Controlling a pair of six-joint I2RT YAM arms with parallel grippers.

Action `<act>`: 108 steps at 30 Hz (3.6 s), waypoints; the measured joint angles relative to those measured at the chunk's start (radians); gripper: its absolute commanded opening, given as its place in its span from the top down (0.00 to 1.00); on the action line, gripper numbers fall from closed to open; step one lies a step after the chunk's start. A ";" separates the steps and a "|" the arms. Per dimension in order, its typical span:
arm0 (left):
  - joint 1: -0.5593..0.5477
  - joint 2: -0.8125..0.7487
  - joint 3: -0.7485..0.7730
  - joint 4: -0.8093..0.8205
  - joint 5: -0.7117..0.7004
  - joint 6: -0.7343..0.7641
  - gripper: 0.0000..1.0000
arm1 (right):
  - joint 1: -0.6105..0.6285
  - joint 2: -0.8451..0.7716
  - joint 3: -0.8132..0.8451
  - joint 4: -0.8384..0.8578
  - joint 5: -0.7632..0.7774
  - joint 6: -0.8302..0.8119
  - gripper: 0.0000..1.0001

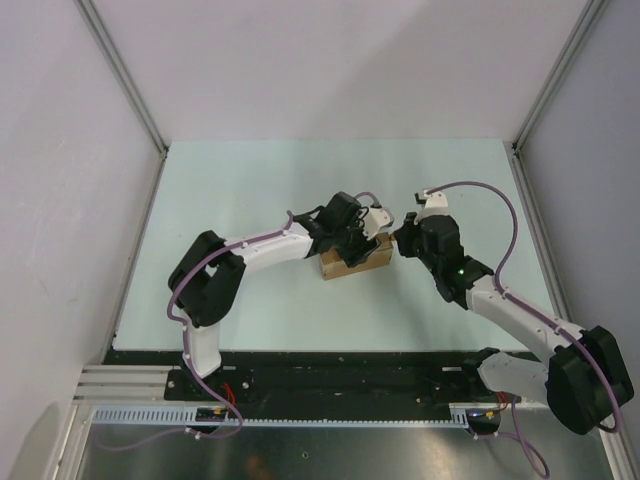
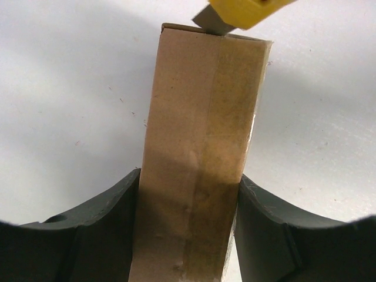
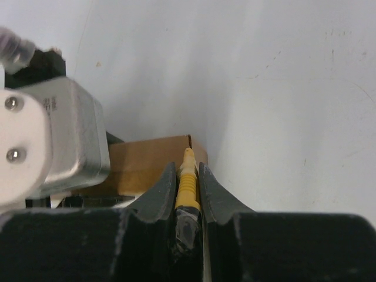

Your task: Unpack the express box

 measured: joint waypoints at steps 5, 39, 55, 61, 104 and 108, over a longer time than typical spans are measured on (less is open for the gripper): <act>0.001 0.000 0.000 -0.002 0.004 0.000 0.59 | -0.002 -0.064 -0.029 -0.027 -0.024 -0.016 1.00; 0.024 0.009 0.000 0.027 0.030 -0.013 0.28 | 0.005 -0.267 -0.093 -0.226 -0.114 0.093 1.00; 0.060 -0.074 0.070 -0.114 0.065 -0.100 0.09 | 0.011 -0.194 -0.106 -0.210 -0.117 0.174 1.00; 0.131 -0.132 0.124 -0.099 0.055 -0.207 0.22 | 0.029 -0.113 -0.137 -0.176 -0.111 0.219 1.00; 0.259 -0.219 -0.254 -0.135 0.269 -0.402 0.31 | 0.003 0.481 0.207 0.233 -0.331 0.211 1.00; 0.263 -0.253 -0.254 -0.137 0.117 -0.394 0.30 | -0.001 0.478 0.233 0.210 -0.327 0.197 1.00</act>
